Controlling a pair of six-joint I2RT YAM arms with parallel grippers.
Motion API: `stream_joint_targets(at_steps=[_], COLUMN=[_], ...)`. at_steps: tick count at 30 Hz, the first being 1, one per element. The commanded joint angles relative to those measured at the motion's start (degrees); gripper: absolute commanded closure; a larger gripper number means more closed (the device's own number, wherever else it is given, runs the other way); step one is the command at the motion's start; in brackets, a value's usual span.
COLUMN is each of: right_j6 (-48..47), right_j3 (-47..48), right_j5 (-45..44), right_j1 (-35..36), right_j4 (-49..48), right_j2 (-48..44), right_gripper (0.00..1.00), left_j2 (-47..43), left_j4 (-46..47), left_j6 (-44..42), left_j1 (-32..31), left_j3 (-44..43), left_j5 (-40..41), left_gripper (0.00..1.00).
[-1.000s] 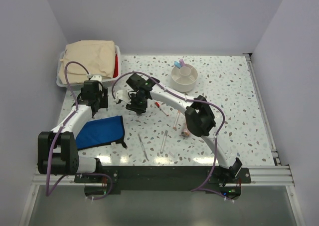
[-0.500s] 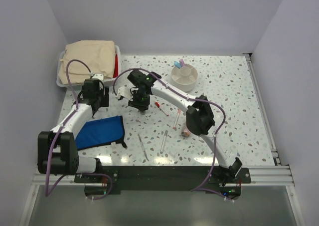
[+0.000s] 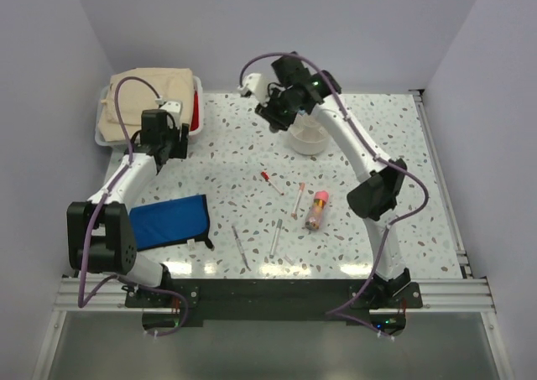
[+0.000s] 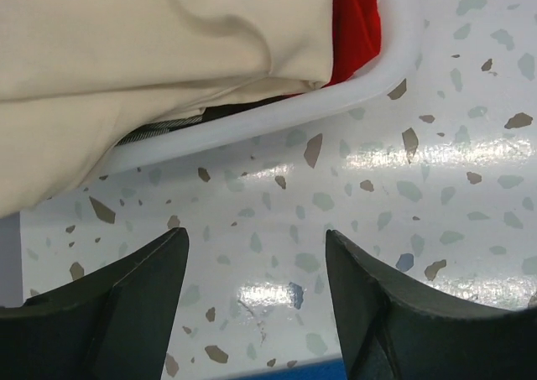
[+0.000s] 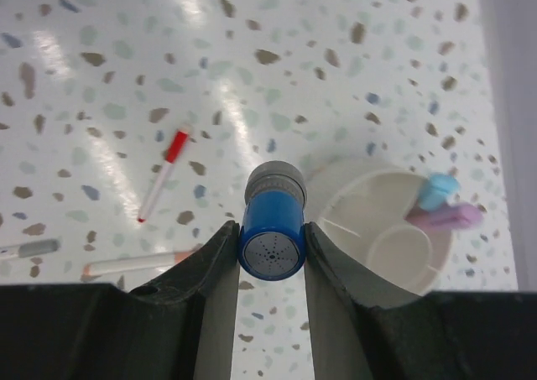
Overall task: Sort the stationery into containers
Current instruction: Pick up the stationery from the center of the board.
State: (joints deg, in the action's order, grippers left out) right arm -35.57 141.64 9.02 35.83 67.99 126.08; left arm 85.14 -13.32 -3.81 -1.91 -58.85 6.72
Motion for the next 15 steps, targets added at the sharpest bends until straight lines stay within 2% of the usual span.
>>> stream_joint_targets(at_steps=[1, 4, 15], right_j6=[5.76, 9.28, 10.26], right_j3=[0.93, 0.56, 2.32], right_j5=[-4.01, -2.60, -2.25], right_j1=[-9.44, -14.80, -22.21], right_j4=[-2.59, -4.97, -5.41], right_j2=[-4.96, -5.41, -0.15], right_gripper=[1.00, 1.00, 1.00], left_j2=[2.22, 3.71, 5.38], left_j4=[0.67, 0.67, 1.54], left_j6=[-2.51, -2.17, -0.40], left_j1=[-1.33, -1.87, -3.36], left_j3=[-4.25, -5.65, -6.72], left_j5=[-5.13, -6.45, -9.10], left_gripper=[0.31, 0.31, 0.31])
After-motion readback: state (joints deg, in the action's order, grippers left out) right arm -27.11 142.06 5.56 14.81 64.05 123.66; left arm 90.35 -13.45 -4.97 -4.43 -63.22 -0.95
